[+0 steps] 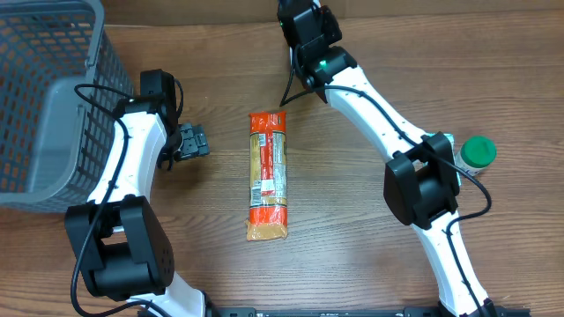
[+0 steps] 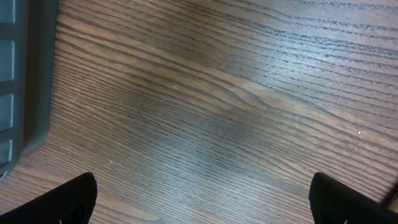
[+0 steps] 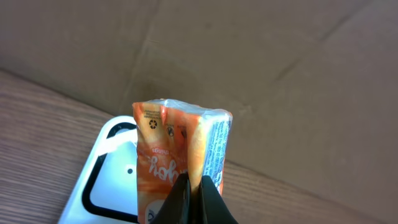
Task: Scan the item barcode
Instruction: 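Hold the orange packet under the white scanner with the right gripper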
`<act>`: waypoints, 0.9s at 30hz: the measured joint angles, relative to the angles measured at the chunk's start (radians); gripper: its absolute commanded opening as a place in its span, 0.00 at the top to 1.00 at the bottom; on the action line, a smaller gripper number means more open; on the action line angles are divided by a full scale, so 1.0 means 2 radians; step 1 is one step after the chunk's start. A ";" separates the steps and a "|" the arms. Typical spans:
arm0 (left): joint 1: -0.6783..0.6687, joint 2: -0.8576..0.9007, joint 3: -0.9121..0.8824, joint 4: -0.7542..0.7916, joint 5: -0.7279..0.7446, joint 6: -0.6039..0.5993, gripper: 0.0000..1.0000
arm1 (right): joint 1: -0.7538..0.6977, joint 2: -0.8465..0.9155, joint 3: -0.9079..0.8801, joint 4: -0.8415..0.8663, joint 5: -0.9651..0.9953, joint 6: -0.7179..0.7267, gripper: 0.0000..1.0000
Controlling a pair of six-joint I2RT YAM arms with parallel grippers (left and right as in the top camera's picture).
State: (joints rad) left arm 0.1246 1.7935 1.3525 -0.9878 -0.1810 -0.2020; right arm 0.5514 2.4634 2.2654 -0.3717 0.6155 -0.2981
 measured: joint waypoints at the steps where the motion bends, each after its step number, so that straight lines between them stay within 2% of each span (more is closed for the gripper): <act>1: 0.000 0.000 0.000 0.000 0.000 0.000 0.00 | 0.000 0.006 0.000 0.009 0.002 -0.016 0.96; 9: 0.000 0.000 0.000 0.000 0.000 0.000 0.00 | 0.000 0.045 0.000 0.064 0.014 -0.131 0.96; 16: 0.000 0.000 0.000 0.000 0.000 0.000 0.00 | 0.000 0.057 0.000 0.077 0.006 -0.219 0.96; 27: 0.000 0.000 0.000 0.000 0.000 0.000 0.00 | 0.000 0.069 0.000 0.090 -0.018 -0.257 0.96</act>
State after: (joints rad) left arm 0.1246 1.7935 1.3525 -0.9878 -0.1810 -0.2020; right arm 0.5514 2.6007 2.2654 -0.1913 0.5800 -0.8127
